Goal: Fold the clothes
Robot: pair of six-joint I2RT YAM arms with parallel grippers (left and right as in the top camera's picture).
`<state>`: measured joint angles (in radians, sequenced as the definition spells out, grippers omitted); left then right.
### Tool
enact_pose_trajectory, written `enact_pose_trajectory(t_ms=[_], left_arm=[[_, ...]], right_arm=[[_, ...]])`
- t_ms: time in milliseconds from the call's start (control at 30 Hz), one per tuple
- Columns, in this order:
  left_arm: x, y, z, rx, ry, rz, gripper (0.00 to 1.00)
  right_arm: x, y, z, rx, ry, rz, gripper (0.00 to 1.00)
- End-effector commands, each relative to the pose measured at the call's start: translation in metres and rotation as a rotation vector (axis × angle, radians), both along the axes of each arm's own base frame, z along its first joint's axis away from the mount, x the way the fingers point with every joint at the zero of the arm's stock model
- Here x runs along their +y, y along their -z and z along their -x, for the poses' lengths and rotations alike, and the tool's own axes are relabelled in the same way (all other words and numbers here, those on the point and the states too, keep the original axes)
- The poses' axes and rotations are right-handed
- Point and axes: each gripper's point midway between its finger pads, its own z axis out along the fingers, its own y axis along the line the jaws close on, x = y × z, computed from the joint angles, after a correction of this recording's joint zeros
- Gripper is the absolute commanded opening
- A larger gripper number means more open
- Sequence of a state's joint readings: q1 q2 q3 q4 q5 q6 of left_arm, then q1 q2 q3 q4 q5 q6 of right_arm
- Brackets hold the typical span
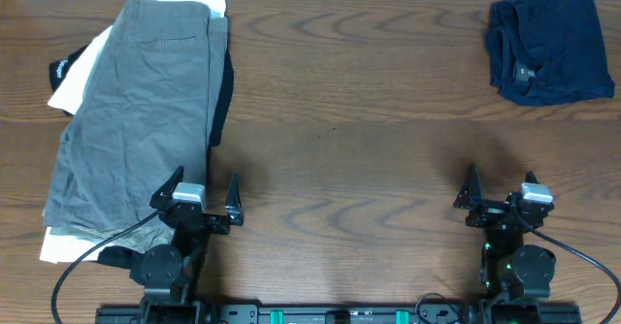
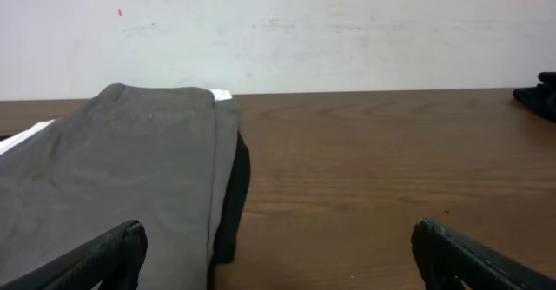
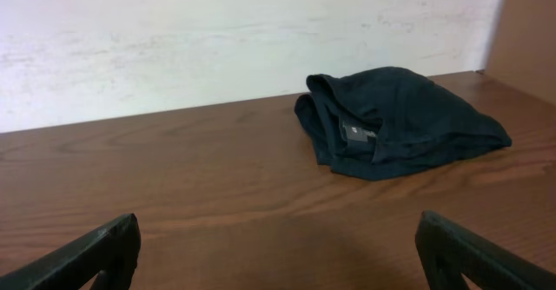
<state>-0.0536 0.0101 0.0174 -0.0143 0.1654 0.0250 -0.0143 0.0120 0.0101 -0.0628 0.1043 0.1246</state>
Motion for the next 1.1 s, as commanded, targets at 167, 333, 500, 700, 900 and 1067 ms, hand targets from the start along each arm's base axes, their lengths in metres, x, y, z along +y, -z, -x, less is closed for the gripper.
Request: enact_pose_trajectory(t_ms=[167,333,500,700,900,1067], left_arm=[[-0.0047,0.0134,0.0017,0.042,0.027,0.004,0.98],[-0.0047,0.0135,0.0017,0.042,0.027,0.004,0.98],[-0.0047,0.0135,0.0017,0.042,0.027,0.004,0.98],[-0.0047,0.0137,0.0017,0.043,0.027,0.004,0.98],[-0.0047,0.0137,0.0017,0.043,0.027,0.004,0.98],[-0.0047,0.0140,0.0017,0.045,0.027,0.004,0.98]], right_arm=[[0.0041,0.0008,-0.0002,0.000,-0.019,0.010,0.99],[0.0041,0.0008,-0.0002,0.000,-0.019,0.010,0.99],[0.0041,0.0008,-0.0002,0.000,-0.019,0.010,0.99],[0.0041,0.0008,-0.0002,0.000,-0.019,0.009,0.99],[0.0042,0.0008,-0.0002,0.000,-0.019,0.010,0.99],[0.0041,0.0008,-0.0002,0.000,-0.019,0.010,0.99]])
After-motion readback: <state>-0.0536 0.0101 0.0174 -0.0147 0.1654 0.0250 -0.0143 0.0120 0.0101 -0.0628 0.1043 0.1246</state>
